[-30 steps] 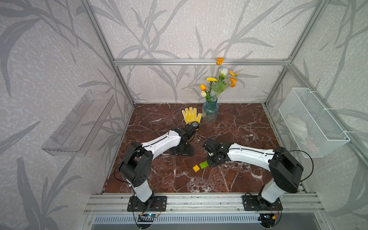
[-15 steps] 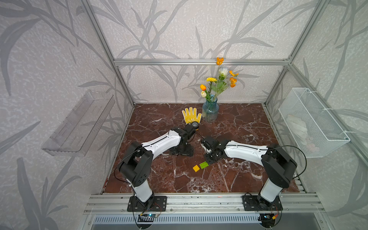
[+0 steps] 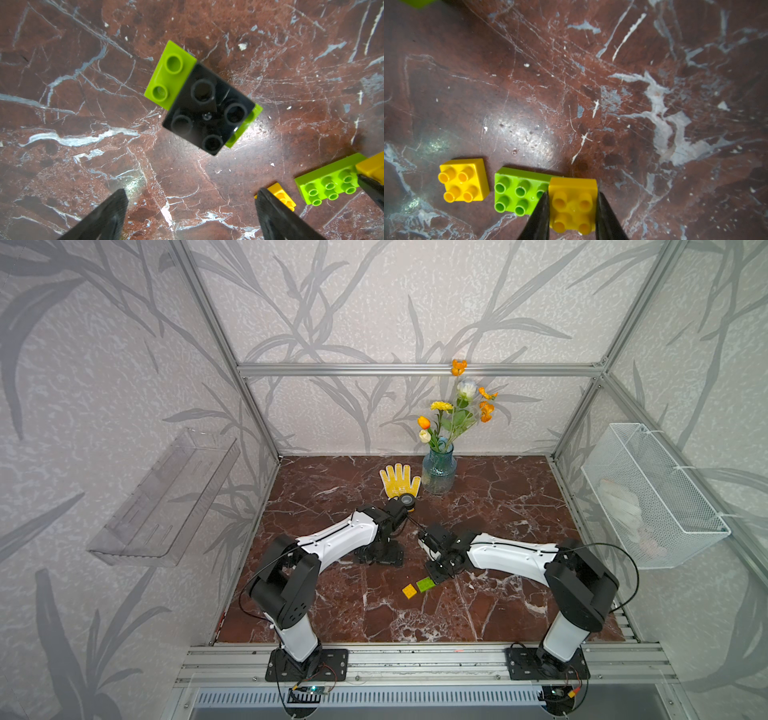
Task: Assemble a carrot with lego
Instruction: Assemble the lego brick with the lego brick.
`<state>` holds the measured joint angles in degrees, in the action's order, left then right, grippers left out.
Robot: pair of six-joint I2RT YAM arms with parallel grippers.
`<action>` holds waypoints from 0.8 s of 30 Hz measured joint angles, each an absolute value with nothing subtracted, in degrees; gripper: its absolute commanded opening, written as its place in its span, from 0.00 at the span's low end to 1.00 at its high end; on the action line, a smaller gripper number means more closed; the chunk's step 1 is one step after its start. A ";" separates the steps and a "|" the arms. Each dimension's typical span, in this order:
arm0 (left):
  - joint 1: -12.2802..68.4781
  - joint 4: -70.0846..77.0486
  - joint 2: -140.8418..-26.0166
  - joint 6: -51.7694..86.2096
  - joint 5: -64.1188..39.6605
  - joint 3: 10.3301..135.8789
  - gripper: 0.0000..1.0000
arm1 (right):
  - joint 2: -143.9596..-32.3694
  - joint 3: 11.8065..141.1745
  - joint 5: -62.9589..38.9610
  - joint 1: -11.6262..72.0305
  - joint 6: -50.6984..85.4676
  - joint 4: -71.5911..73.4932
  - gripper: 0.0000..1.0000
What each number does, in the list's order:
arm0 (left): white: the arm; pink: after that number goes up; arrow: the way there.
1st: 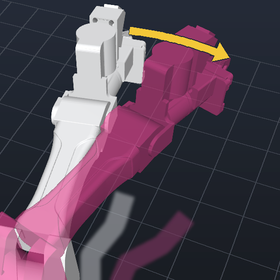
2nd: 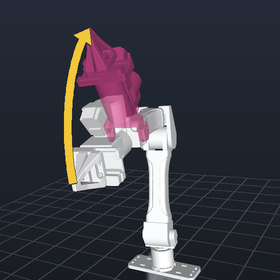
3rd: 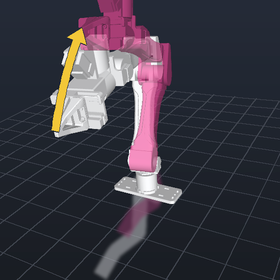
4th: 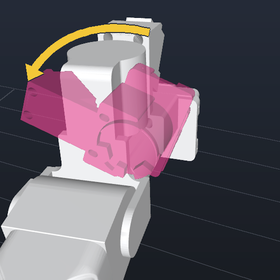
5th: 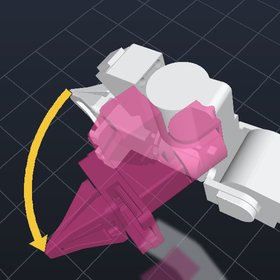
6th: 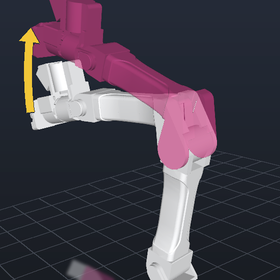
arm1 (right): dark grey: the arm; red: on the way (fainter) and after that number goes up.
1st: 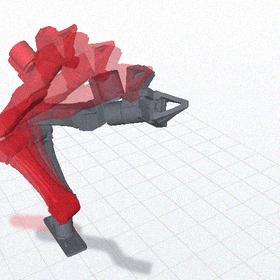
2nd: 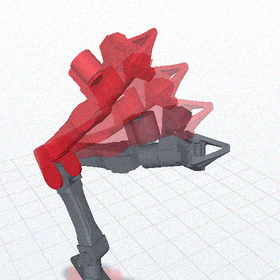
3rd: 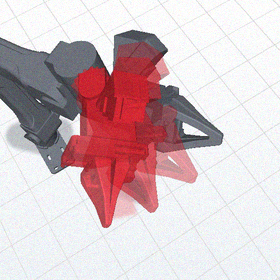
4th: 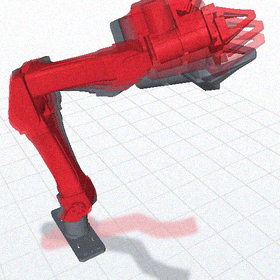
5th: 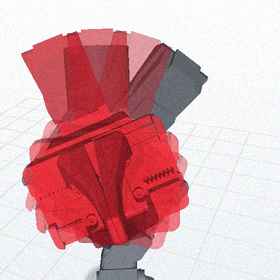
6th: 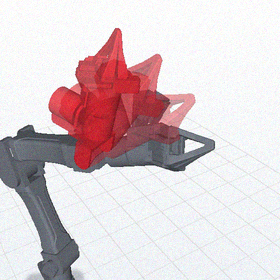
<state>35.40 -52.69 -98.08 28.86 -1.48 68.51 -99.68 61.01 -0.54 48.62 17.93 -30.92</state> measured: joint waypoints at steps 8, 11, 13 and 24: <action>35.40 -52.69 -98.08 28.88 -1.58 68.51 0.97 | -99.50 61.01 -0.56 48.62 17.50 -32.05 0.18; 35.40 -52.69 -98.08 28.88 -1.58 68.51 0.97 | -99.50 61.01 -0.97 48.62 17.50 -32.05 0.18; 35.40 -52.69 -98.08 28.88 -1.58 68.51 0.97 | -99.50 61.01 -1.26 48.62 17.52 -32.05 0.18; 35.40 -52.64 -98.10 28.88 -1.58 68.49 0.97 | -99.53 60.88 -1.56 48.62 17.54 -33.12 0.19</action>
<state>35.40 -52.64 -98.10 28.88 -1.58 68.49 -99.53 60.88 -1.56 48.62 17.54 -33.12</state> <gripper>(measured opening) 0.971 0.325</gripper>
